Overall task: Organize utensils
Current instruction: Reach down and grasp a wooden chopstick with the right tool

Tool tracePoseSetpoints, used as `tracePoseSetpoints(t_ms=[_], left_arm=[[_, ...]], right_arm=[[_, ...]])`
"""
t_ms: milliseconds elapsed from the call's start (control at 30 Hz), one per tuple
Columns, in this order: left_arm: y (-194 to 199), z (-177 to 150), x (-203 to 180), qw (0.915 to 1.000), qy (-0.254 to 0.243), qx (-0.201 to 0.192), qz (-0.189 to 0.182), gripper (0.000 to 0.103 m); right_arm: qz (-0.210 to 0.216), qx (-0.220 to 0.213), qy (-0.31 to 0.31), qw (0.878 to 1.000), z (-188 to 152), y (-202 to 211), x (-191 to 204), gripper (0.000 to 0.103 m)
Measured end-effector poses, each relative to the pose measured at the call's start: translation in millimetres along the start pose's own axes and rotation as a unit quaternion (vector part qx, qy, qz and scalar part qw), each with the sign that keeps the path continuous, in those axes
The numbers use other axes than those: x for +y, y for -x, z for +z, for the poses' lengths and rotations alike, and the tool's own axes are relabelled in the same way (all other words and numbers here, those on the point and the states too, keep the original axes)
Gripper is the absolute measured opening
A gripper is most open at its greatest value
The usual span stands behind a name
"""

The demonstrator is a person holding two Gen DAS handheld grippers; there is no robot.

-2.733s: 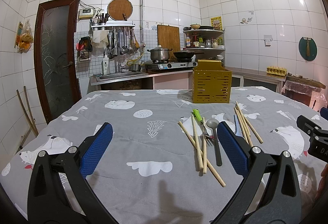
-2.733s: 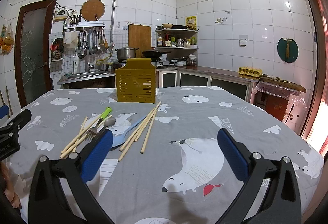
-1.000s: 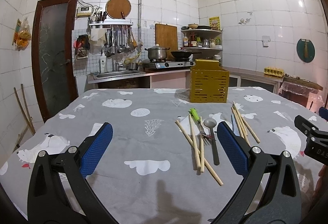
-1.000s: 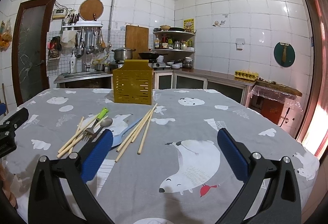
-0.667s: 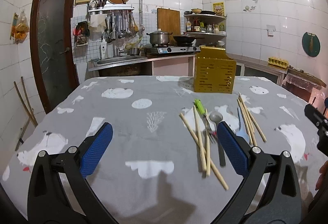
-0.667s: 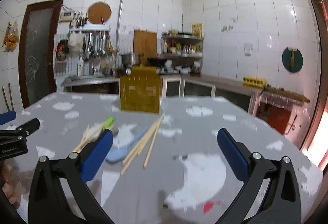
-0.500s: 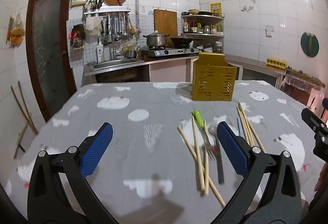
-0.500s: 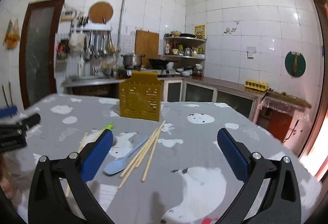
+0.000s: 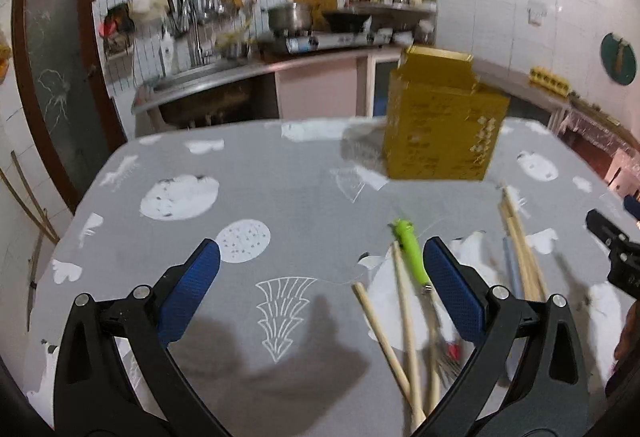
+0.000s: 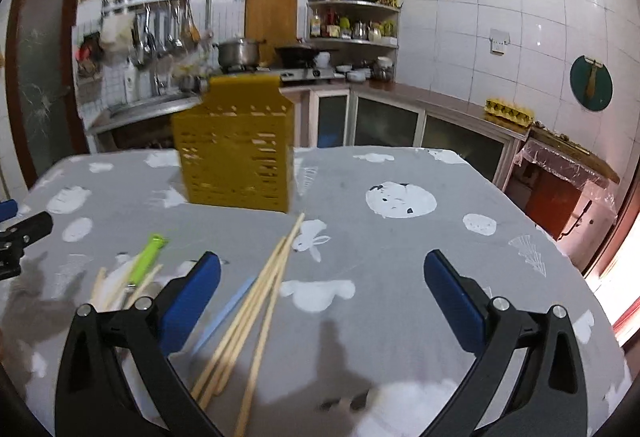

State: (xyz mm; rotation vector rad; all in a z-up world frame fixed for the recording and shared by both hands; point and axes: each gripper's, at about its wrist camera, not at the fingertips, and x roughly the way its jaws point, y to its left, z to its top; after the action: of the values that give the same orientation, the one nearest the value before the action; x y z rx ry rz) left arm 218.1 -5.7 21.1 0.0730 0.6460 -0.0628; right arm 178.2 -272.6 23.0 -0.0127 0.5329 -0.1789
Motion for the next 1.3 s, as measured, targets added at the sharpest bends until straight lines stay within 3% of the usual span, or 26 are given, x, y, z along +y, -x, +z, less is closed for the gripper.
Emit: tracePoseSetpoints(t_ms=[200,367,567,833,1233,1300], left_arm=[[-45,-5,-4,0.9978,0.010,0.064,-0.011,0.098],[-67,-17,-1,0.9950,0.021,0.098,-0.005,0.098],[-74,-25,3,0.9934,0.025,0.112,-0.008,0.098],[-77,-27,-5,0.9936,0.004,0.113,-0.010,0.095],[-81,-29,-5,0.9922,0.006,0.124,-0.011,0.093],[-83,-30,-4,0.9914,0.010,0.130,-0.013,0.091]], right_arm=[[-0.025,0.062,-0.001,0.998,-2,-51,1,0.099],[-0.013,0.096,-0.010,0.995,-4,-78,1,0.094],[0.007,0.144,-0.019,0.989,-8,-106,4,0.077],[0.023,0.154,-0.017,0.988,-10,-107,13,0.075],[0.014,0.177,-0.033,0.984,13,-149,21,0.039],[0.014,0.177,-0.032,0.984,16,-154,23,0.027]])
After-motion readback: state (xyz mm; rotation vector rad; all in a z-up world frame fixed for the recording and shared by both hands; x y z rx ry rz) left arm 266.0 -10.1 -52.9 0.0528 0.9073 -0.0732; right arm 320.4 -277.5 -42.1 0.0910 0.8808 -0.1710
